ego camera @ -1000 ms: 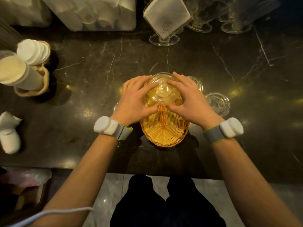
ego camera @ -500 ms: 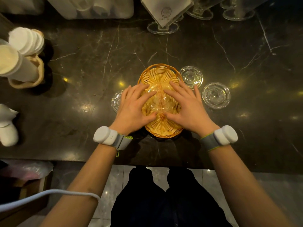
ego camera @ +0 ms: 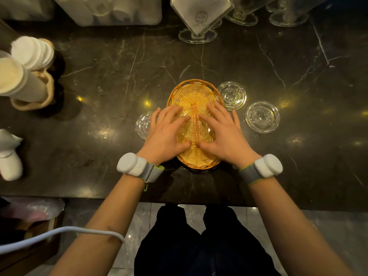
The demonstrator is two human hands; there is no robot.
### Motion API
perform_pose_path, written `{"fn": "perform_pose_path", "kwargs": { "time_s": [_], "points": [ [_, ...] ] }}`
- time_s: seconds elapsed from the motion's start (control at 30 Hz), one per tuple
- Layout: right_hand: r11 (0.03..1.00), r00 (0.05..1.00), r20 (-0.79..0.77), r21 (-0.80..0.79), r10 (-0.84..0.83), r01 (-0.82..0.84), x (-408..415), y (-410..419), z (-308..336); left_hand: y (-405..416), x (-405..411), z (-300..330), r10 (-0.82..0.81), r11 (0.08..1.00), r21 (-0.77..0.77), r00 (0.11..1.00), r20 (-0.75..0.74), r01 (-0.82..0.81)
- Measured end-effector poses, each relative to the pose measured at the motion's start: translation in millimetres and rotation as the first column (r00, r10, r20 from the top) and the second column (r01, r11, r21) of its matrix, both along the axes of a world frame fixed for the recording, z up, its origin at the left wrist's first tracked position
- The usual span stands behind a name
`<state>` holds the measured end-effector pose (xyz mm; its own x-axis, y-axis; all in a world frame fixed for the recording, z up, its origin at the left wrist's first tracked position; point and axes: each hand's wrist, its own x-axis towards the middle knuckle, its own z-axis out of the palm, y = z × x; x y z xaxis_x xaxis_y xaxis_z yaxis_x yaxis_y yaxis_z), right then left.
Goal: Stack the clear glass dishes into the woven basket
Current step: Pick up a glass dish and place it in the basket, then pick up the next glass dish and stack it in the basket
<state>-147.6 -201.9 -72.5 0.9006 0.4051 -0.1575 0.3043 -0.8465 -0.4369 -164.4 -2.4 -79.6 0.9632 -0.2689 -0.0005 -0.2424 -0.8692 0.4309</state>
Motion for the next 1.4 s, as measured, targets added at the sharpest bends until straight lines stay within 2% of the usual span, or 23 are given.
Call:
{"fn": "perform_pose_path", "kwargs": {
  "time_s": [0.13, 0.27, 0.43, 0.63, 0.9, 1.03, 1.23, 1.4],
  "points": [
    [0.999, 0.999, 0.022, 0.035, -0.036, 0.035, 0, 3, 10, 2, -3, 8, 0.041, 0.994, -0.107, 0.995, 0.093, -0.031],
    [0.997, 0.996, 0.072, 0.060, -0.056, 0.051, 5, 10, 23, 11, -4, 18, 0.148, 0.978, -0.175, 0.974, 0.170, -0.118],
    [0.991, 0.997, 0.060, 0.130, -0.046, 0.038, 14, 22, 35, 28, -6, 23, 0.252, 0.955, -0.194, 0.957, 0.143, -0.223],
    [0.991, 0.997, 0.067, 0.126, 0.035, -0.043, 24, 51, 42, 55, -16, 20, 0.348, 0.929, -0.167, 0.934, 0.082, -0.331],
    [0.968, 0.965, 0.074, -0.054, 0.251, -0.247, 36, 92, 38, 84, -26, 1, 0.325, 0.944, -0.045, 0.943, -0.068, -0.328],
    [0.922, 0.938, 0.014, -0.185, 0.348, -0.339, 40, 111, 35, 91, -32, -11, 0.343, 0.938, -0.019, 0.932, -0.116, -0.347],
    [0.850, 0.920, -0.029, -0.373, 0.390, -0.372, 37, 132, 29, 93, -38, -20, 0.346, 0.934, -0.043, 0.929, -0.129, -0.354],
    [0.822, 0.913, -0.021, -0.429, 0.407, -0.376, 31, 139, 23, 91, -36, -25, 0.311, 0.946, -0.059, 0.943, -0.121, -0.319]
  ]
}}
